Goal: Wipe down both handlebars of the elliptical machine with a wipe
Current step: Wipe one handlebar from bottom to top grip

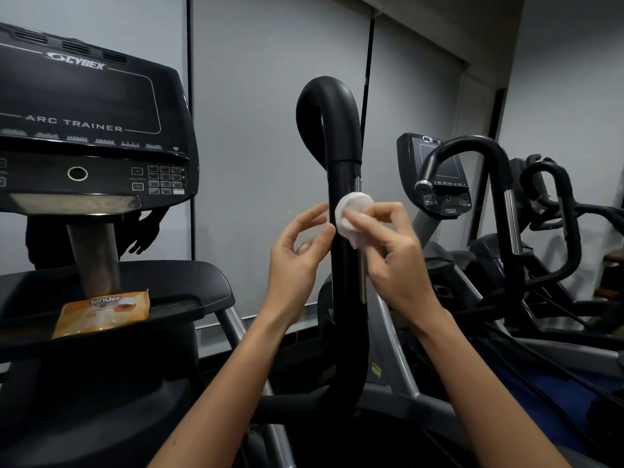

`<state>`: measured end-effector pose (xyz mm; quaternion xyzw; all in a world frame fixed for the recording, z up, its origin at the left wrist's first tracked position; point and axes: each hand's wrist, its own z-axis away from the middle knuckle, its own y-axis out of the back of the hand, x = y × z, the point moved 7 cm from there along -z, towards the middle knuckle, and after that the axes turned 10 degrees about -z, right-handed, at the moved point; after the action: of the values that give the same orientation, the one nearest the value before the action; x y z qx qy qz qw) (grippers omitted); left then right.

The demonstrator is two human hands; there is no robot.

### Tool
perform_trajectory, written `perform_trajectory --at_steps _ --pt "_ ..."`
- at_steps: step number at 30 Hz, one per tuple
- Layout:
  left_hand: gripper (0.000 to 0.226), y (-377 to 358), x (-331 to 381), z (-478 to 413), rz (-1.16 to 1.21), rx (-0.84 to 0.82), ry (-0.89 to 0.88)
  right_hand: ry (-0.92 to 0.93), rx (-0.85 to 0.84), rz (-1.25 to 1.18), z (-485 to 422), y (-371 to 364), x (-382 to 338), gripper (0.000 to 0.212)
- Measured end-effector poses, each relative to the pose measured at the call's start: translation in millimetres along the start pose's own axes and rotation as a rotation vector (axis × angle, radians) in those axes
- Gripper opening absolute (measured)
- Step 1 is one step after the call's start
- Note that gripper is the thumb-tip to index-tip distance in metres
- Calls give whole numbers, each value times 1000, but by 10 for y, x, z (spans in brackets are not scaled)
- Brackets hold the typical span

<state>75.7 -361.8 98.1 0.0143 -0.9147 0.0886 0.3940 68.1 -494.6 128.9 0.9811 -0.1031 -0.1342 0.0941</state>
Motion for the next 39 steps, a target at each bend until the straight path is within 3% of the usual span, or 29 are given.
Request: perform_trajectory --at_steps 4,9,12,15,20,23,28,32,35,39 --pt "46 -6 112 10 -156 -49 -127 -78 108 -128 -55 130 -42 44" --pt "39 18 216 -91 -328 76 -265 -149 89 -303 27 126 -3 61" --pt "34 40 330 -209 -501 147 -371 -199 154 -492 53 224 71 52" --pt "32 5 554 -341 -668 192 -508 -259 216 -439 3 304 167 35" --pt "39 -105 675 -363 -920 106 -699 -345 134 -404 -76 215 272 23" --pt "24 -35 486 -202 -962 109 -721 -394 128 -462 -36 145 327 21" --pt "25 60 155 124 -942 175 -643 -454 130 -507 49 42 396 24" --pt "25 0 335 -126 -829 196 -519 -461 148 -593 47 11 383 25" --pt "36 -62 514 -255 -819 168 -582 -477 134 -609 50 8 404 28" --pt "32 -85 390 -53 -904 115 -684 -507 127 -632 59 5 432 27"
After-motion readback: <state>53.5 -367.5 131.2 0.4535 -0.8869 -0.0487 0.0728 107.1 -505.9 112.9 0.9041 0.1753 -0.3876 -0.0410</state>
